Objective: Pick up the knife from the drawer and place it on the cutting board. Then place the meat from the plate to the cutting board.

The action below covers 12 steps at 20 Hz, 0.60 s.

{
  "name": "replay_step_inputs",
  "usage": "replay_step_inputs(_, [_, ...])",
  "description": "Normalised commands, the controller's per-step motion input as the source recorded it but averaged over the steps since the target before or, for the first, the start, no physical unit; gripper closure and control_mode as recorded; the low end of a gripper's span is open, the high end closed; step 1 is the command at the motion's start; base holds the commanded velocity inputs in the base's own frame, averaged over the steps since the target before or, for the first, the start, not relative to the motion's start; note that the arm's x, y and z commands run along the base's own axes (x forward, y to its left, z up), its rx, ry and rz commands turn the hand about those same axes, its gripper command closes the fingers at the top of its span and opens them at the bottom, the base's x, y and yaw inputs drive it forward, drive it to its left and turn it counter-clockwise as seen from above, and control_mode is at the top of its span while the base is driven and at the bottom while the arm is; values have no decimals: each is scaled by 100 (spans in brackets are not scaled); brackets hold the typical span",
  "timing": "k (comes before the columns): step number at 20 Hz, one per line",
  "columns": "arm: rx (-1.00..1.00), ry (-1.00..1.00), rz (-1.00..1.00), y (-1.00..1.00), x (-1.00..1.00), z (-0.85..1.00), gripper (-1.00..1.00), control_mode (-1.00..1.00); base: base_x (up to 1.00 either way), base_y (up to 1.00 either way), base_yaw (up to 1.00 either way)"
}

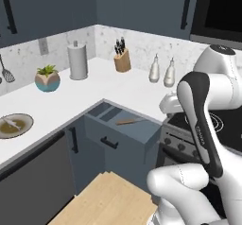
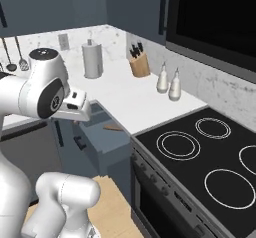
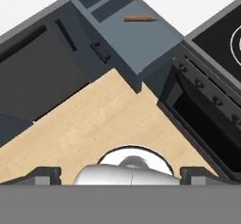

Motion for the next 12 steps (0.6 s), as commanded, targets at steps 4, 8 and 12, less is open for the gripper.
replay_step_inputs(4, [0, 0, 0, 0, 0, 0, -100, 100, 4, -35, 14])
replay_step_inputs(8, [0, 1, 0, 1, 16, -12, -100, -100, 31, -1, 0])
replay_step_inputs(12, [2, 8, -12, 13, 82, -76, -100, -100, 0, 0, 0])
